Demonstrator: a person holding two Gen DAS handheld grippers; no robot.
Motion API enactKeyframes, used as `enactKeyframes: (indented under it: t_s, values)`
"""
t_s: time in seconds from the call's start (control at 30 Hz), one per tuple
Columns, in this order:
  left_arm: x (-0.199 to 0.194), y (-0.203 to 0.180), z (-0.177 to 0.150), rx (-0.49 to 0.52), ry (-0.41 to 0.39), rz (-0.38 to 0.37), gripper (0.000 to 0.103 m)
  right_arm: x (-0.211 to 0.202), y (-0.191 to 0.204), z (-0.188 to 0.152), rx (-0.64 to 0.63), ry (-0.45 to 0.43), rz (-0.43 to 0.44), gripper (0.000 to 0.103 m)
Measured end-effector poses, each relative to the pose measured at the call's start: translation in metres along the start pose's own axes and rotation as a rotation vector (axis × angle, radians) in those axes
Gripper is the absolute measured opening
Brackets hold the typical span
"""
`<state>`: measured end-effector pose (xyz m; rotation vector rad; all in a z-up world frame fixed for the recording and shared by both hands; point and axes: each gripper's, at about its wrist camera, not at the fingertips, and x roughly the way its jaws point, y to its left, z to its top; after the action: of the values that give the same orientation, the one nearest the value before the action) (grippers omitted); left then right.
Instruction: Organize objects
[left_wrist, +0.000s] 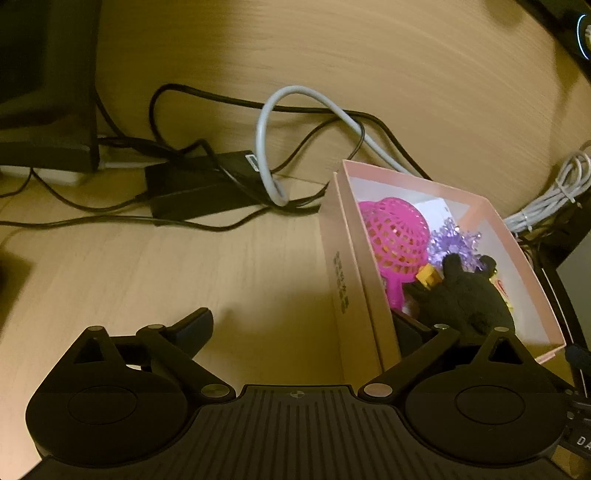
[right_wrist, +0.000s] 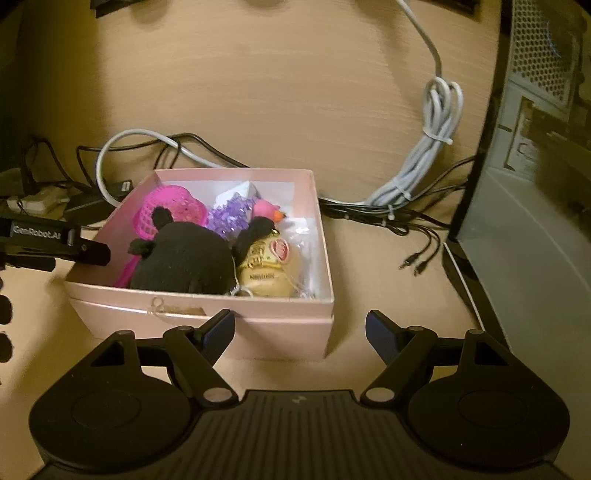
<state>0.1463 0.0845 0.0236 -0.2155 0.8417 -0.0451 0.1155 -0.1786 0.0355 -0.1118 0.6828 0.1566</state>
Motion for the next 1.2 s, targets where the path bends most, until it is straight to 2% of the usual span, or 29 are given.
enactKeyframes:
  t_s: [0.17, 0.27, 0.33, 0.43, 0.53, 0.6, 0.67, 0.8, 0.87, 0.93, 1.03, 1.2]
  values:
    - [0.003, -0.002, 0.004, 0.062, -0.006, 0.002, 0.102, -0.001, 0.007, 0.0, 0.004, 0.008, -0.007, 0.079]
    - [-0.001, -0.002, 0.003, 0.053, 0.003, 0.004, 0.101, -0.007, 0.008, -0.003, 0.028, 0.017, -0.014, 0.079]
    - [-0.013, 0.002, 0.001, 0.049, -0.03, -0.005, 0.101, -0.013, 0.008, -0.008, 0.041, 0.031, -0.013, 0.082]
    - [-0.038, 0.007, -0.007, 0.054, -0.103, -0.002, 0.101, -0.023, 0.009, -0.023, 0.059, 0.058, -0.03, 0.096]
    - [-0.068, 0.015, -0.024, 0.083, -0.175, 0.007, 0.101, -0.032, 0.013, -0.045, 0.085, 0.106, -0.048, 0.098]
    - [-0.082, 0.023, -0.038, 0.084, -0.187, -0.009, 0.101, -0.041, 0.017, -0.061, 0.117, 0.136, -0.05, 0.099]
    - [-0.092, 0.021, -0.06, 0.077, -0.156, -0.038, 0.101, -0.051, 0.023, -0.075, 0.141, 0.15, -0.05, 0.102]
    - [-0.101, 0.013, -0.103, 0.094, -0.069, -0.079, 0.101, -0.067, 0.038, -0.099, 0.151, 0.175, -0.074, 0.103]
    - [-0.103, 0.008, -0.122, 0.119, -0.035, -0.077, 0.101, -0.069, 0.044, -0.108, 0.134, 0.198, -0.086, 0.103]
    - [-0.103, 0.006, -0.134, 0.115, -0.015, -0.064, 0.101, -0.074, 0.045, -0.114, 0.136, 0.182, -0.093, 0.103]
    - [-0.103, 0.001, -0.147, 0.119, -0.03, -0.023, 0.101, -0.075, 0.039, -0.117, 0.139, 0.183, -0.066, 0.103]
    - [-0.103, -0.014, -0.157, 0.158, -0.075, 0.048, 0.101, -0.073, 0.031, -0.12, 0.106, 0.125, -0.031, 0.103]
